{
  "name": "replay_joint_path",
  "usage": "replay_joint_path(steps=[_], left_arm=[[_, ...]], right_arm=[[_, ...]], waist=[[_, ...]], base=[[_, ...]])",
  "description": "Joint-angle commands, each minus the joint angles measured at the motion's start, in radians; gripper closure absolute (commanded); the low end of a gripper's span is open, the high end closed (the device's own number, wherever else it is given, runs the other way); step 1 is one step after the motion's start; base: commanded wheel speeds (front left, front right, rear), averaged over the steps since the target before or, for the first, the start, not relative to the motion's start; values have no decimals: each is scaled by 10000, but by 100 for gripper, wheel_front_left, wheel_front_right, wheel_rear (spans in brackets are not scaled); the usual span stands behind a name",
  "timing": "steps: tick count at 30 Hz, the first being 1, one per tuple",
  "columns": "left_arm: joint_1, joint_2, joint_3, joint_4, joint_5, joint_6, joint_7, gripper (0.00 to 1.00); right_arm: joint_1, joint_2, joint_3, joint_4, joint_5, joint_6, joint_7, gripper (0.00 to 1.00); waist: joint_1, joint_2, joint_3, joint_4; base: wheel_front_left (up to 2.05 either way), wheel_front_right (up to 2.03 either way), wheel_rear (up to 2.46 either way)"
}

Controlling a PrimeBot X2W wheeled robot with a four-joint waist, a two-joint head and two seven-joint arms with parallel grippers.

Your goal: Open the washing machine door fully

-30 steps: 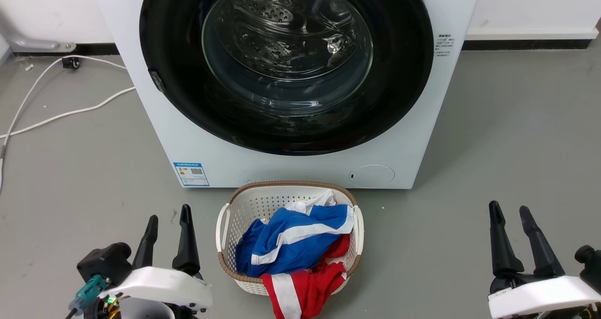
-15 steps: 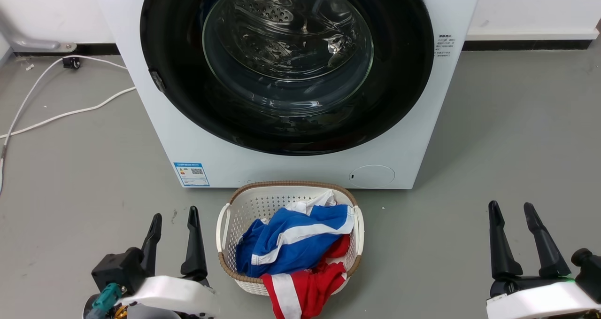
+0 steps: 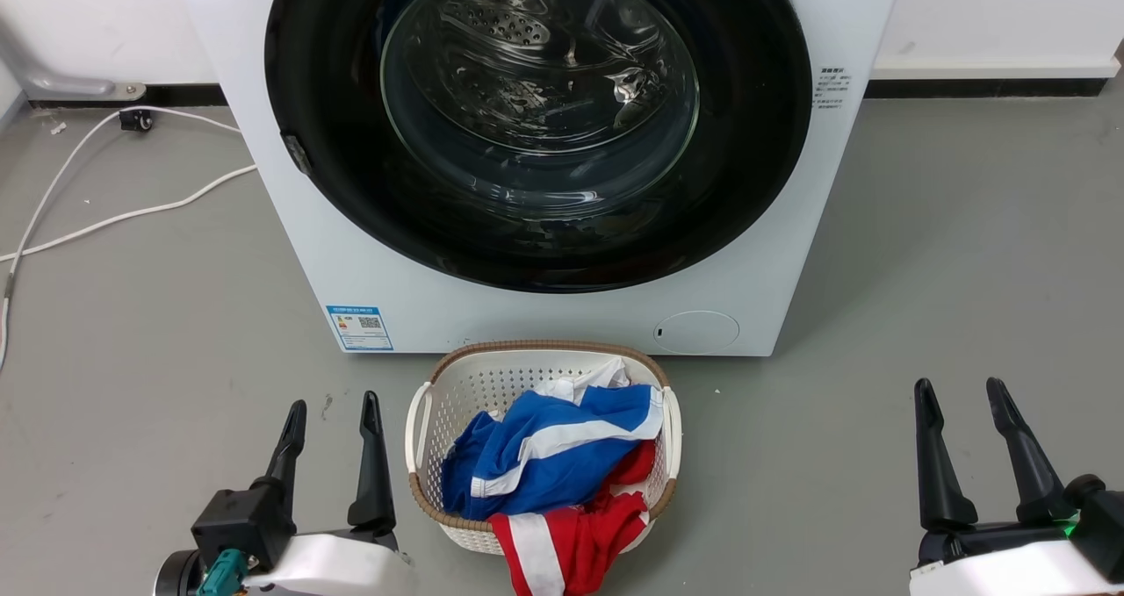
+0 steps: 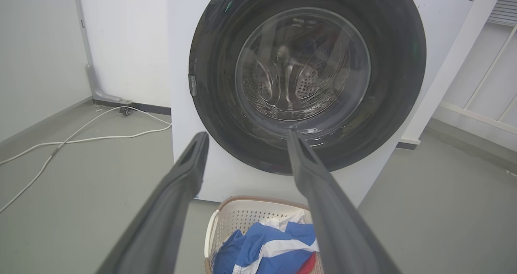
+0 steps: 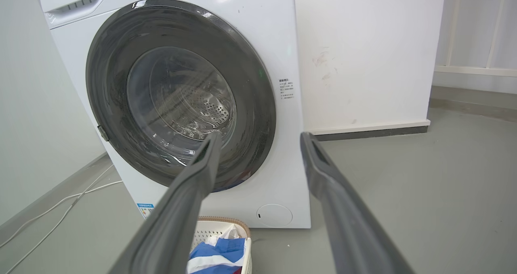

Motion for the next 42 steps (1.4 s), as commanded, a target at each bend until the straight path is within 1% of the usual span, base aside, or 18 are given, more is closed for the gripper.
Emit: replay_joint_path(steps=[1,32,35,42], left_arm=[[68,-55,37,-110,285,-59,-98,0],[616,-815,833,401,2366,-907,-668,0],[634,-856,898,450,2456,-968,-724,0],[630,-901,1063,562,2328,-1082,-701,0]], right_arm=[[85,9,12,-139,-236,19,-107,0],[613,24,53,-110,-1299,23,-677,0],[643,25,87,-85,-1412,13,-706,0],[687,25,102,80,-1206,13,-697,0]], waist=[[0,0,-7,4],[-1,0,-65,74],[-1,0,-70,58],[-1,0,-85,33]], base=[[0,0,0],[0,0,0],[0,0,0],[0,0,0]])
